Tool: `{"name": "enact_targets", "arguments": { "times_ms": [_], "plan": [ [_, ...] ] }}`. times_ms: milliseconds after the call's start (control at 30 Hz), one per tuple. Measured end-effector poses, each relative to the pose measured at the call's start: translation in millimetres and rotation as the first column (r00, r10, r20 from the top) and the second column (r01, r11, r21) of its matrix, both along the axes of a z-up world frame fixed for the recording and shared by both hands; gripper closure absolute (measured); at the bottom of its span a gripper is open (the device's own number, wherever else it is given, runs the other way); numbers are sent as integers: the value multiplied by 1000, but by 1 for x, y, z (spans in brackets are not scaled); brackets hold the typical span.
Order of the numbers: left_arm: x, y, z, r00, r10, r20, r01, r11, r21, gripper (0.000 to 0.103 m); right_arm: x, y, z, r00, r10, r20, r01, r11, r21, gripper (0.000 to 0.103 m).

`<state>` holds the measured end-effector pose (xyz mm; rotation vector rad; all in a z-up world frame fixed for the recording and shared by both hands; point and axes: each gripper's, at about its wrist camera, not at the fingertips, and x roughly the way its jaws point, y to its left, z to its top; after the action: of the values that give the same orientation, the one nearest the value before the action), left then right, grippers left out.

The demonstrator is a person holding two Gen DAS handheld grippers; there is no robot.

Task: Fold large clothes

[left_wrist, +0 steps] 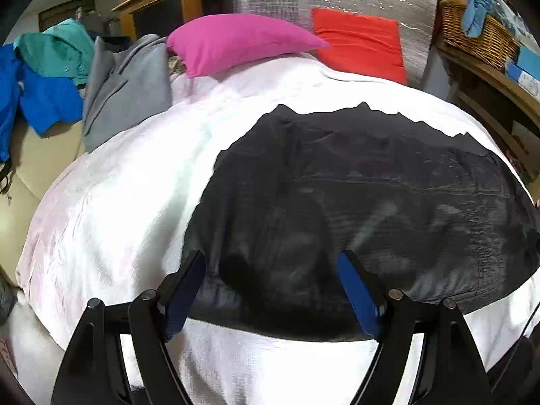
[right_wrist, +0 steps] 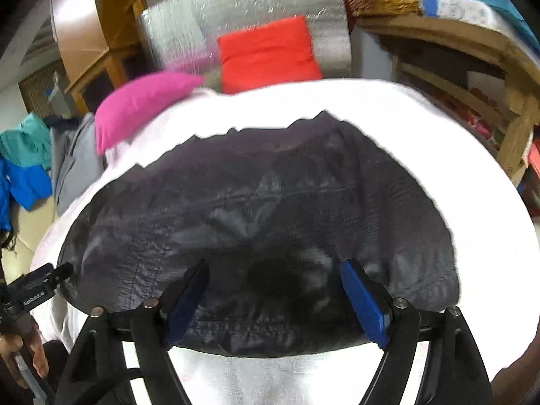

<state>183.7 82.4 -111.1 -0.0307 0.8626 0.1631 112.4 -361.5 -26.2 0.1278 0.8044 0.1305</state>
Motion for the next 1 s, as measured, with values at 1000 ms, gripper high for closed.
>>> {"name": "enact_targets", "arguments": {
  "times_ms": [1000],
  "plan": [
    [-51,-51,47,996,-73,59,74,997,-17,11,-80,68,36,993,107,43,-105,993,-50,0]
  ]
}}
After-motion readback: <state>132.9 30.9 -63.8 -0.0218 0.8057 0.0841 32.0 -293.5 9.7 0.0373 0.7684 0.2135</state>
